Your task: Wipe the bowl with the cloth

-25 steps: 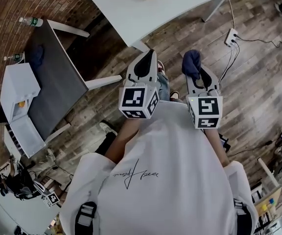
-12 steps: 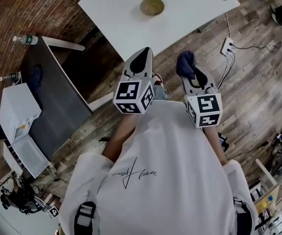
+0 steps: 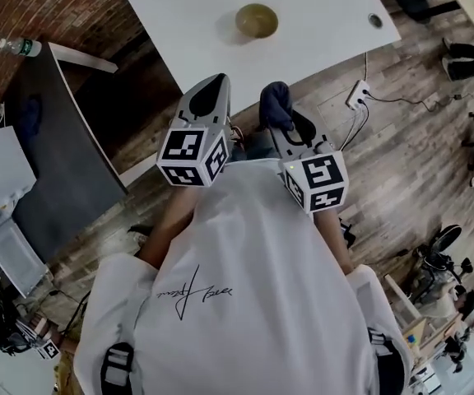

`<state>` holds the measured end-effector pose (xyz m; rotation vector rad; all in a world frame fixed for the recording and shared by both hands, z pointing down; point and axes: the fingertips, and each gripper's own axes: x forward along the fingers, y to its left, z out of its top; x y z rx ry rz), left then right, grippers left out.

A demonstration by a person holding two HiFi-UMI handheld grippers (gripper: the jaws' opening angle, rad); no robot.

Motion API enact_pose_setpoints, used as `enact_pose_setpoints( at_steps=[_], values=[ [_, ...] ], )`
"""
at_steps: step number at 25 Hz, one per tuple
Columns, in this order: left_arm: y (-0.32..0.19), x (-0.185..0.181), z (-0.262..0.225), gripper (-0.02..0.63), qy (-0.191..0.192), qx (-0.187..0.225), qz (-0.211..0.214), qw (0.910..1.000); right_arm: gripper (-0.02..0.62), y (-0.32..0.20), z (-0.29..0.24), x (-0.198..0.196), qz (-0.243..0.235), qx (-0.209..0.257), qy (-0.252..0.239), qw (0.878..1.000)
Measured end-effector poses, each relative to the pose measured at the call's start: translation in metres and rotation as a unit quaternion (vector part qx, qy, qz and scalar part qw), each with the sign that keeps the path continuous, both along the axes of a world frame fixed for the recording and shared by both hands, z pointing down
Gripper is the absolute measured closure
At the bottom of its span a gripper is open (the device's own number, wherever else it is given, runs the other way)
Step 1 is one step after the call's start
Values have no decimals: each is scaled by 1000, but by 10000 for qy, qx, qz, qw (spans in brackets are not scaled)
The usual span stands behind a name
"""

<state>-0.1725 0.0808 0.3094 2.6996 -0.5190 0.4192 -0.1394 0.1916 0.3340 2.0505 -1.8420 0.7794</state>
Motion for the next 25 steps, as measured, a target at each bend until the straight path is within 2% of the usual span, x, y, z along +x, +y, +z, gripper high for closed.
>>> enact_pose_setpoints(
  at_steps=[6,14,21,25],
  values=[
    [-18,4,4,612,95,-113,-92,9998,497,-28,9,4,-354,-106,-107,9993],
    [-50,39,6,612,35,-141,-227,9996,497,-62,12,42,-813,-136,-303,9961],
    [-68,76,15,612,-77,-210,-337,9992,497,-77,22,96,-720,-278,-415,9962],
    [-90,86,24,612,-160,-309,-493,9982,497,-98,31,112,-837,-360,-517,9945]
  ],
)
